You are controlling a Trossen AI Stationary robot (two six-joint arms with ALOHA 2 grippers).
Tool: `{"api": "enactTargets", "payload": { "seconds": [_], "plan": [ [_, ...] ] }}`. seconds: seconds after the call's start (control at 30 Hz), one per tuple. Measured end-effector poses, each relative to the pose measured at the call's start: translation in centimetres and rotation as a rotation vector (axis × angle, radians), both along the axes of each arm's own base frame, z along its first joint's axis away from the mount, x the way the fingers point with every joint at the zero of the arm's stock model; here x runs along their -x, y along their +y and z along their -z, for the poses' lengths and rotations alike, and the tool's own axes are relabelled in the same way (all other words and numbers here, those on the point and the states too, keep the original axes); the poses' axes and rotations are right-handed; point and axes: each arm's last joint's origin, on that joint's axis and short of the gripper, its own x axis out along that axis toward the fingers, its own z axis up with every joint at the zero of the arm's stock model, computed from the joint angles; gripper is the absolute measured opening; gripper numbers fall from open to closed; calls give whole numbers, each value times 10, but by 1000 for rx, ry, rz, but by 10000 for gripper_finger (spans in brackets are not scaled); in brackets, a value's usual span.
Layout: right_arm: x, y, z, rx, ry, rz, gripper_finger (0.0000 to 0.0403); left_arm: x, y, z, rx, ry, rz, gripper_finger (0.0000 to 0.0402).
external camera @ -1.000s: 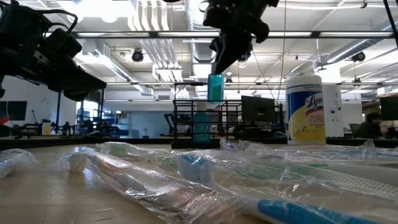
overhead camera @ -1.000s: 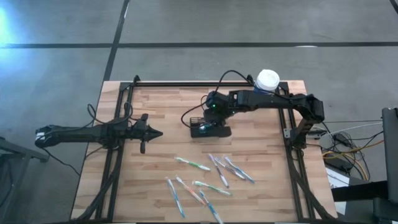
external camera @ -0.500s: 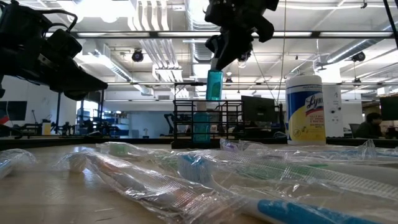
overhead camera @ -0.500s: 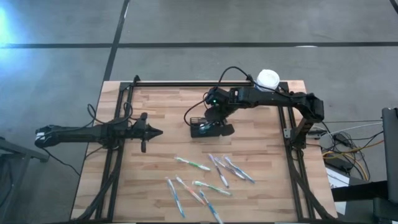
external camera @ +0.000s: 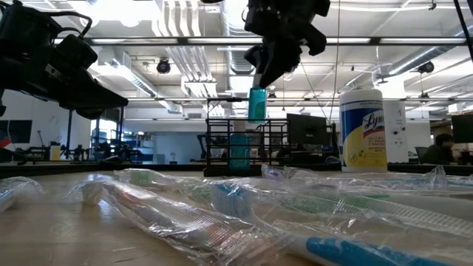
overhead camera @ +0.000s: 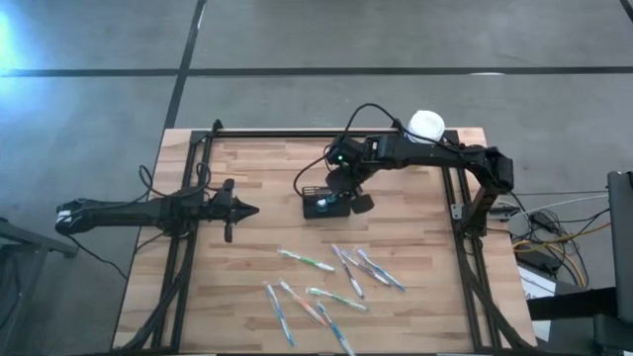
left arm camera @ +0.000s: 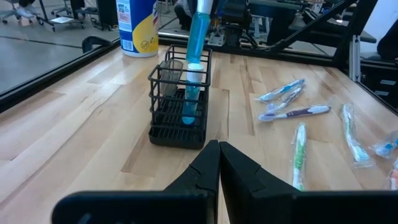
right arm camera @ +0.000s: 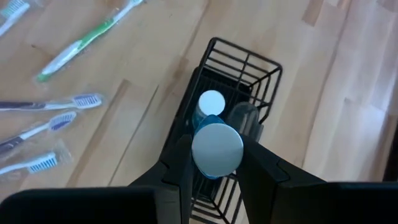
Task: Pick & Place toothbrushing station
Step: Put the blue mouthwash bottle into the black organizer
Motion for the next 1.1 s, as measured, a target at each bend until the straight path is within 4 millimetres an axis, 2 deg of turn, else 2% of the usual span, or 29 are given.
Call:
{"api": "enactTargets", "payload": {
  "seconds": [0.3,0.73,1.1],
  "plan": [
    [-15,-3,29,-18,83,-1,87,0,0,0,0,1,0,14],
    [-23,-6,43,-34,110,21,88,0,0,0,1,3,0,14],
    [-37,-8,74,-67,159,60,89,0,0,1,3,11,0,14]
  ]
}}
